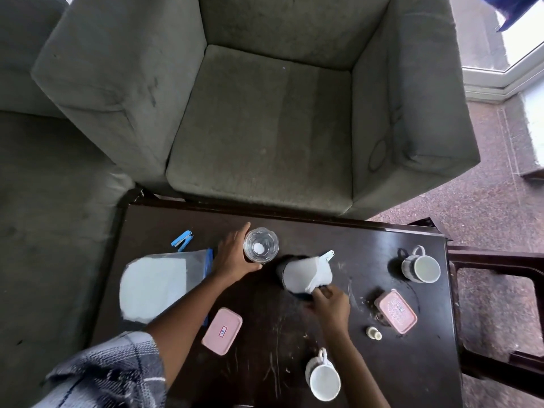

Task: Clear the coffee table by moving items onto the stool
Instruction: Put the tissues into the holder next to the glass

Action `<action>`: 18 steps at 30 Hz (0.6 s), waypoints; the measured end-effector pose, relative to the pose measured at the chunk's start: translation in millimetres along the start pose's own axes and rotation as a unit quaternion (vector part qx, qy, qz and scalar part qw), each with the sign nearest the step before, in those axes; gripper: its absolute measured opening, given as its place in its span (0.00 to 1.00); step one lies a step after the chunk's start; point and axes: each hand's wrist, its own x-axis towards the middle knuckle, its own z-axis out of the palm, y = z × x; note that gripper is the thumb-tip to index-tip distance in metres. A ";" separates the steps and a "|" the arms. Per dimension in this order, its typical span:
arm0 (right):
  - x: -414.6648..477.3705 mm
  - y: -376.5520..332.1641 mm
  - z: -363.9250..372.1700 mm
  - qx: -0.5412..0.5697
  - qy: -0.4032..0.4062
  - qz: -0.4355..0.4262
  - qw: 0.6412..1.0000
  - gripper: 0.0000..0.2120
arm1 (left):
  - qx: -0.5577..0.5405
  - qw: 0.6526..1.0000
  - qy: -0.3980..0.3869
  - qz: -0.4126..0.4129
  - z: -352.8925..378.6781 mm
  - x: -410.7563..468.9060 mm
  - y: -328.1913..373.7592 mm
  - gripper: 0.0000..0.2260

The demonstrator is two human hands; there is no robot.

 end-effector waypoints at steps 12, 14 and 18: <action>78.3 -31.7 22.7 -0.044 0.018 0.015 0.999 0.05 | -0.057 0.997 -0.037 -0.025 6.1 8.4 -8.6 0.38; 77.2 -26.5 25.1 -0.043 0.021 0.018 0.999 0.05 | -0.056 0.997 -0.040 -0.029 8.0 8.1 -8.5 0.38; 73.9 -22.9 26.4 -0.020 0.024 0.028 0.999 0.05 | -0.063 0.997 -0.021 -0.037 11.9 8.1 -7.5 0.36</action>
